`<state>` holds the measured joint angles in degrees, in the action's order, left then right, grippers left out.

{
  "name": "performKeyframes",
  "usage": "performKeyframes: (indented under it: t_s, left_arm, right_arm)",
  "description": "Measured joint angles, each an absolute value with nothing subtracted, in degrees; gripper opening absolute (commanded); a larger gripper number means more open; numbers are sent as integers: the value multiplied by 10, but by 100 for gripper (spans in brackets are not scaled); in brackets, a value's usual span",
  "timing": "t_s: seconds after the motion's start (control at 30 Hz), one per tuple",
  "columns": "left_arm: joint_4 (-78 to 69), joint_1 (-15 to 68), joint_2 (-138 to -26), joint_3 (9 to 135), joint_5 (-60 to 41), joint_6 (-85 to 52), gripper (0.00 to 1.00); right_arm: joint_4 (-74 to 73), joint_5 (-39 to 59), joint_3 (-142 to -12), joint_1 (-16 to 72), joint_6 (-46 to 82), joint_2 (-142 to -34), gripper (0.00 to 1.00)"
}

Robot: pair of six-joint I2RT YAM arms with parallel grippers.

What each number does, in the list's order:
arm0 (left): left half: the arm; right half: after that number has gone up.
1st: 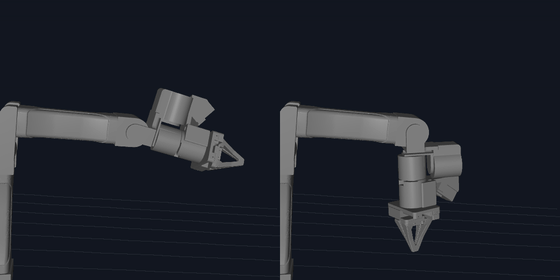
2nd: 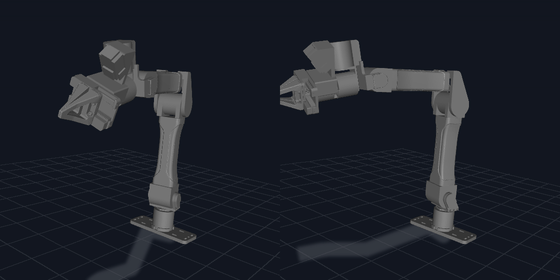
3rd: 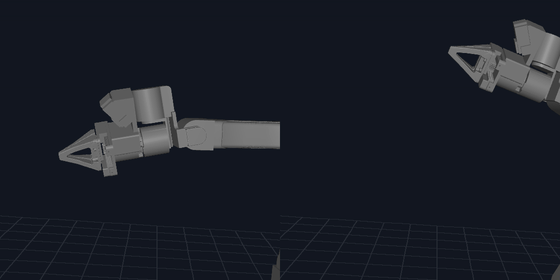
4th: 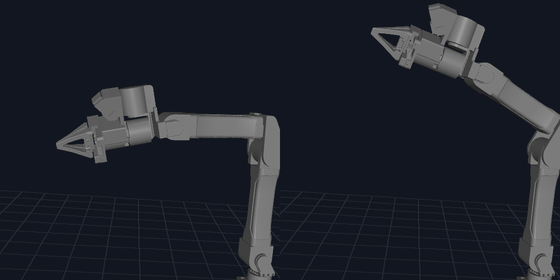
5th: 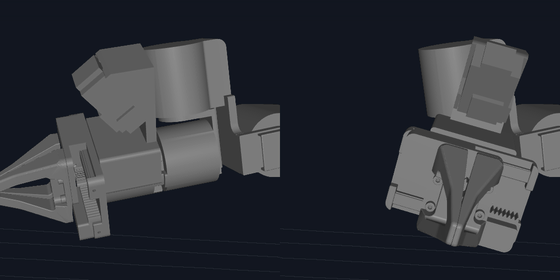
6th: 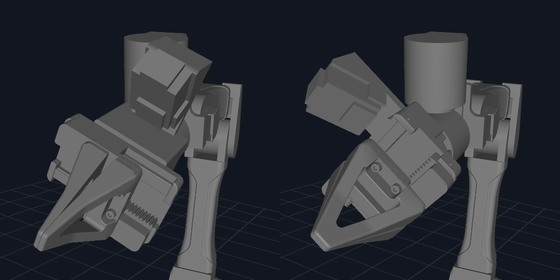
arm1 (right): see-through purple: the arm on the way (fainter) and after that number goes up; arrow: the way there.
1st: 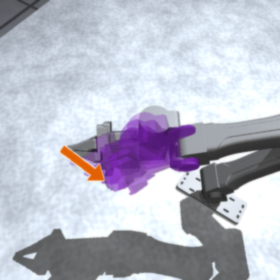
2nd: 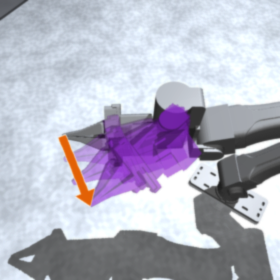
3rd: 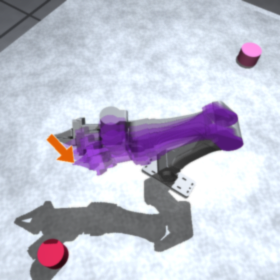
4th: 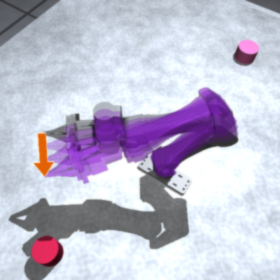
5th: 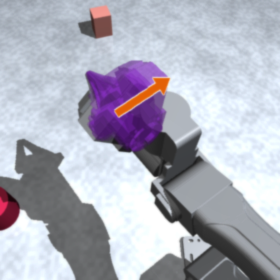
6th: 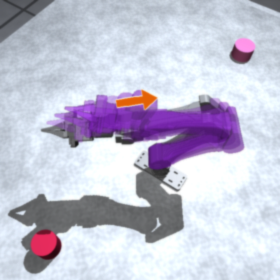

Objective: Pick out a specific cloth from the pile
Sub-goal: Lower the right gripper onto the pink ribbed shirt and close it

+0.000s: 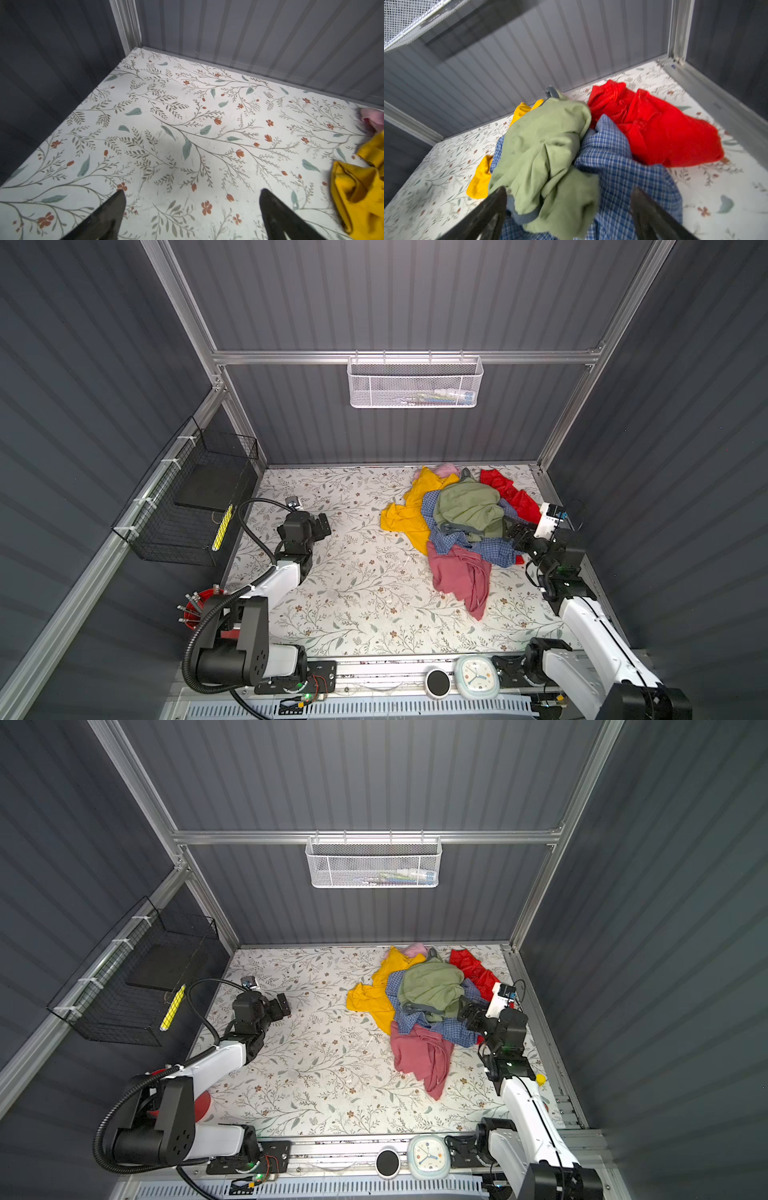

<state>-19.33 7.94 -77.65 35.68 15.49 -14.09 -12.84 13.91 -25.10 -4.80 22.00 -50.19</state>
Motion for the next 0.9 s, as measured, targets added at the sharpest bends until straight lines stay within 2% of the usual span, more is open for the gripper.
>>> performKeyframes:
  t_s: [0.13, 0.5, 0.77, 0.9]
  left_arm:
    - [-169, 123, -762, 357, 151, -154, 100]
    - [-157, 149, -742, 328, 139, -203, 100]
    - [-159, 149, -728, 302, 134, -225, 100]
    - [-158, 149, -724, 294, 134, -230, 100]
  right_arm:
    - [-46, 143, -256, -1, 259, -476, 83]
    - [145, -30, -307, 260, 291, -451, 77]
    - [257, -194, -390, 460, 309, -553, 76]
    - [303, -258, -432, 524, 331, -634, 76]
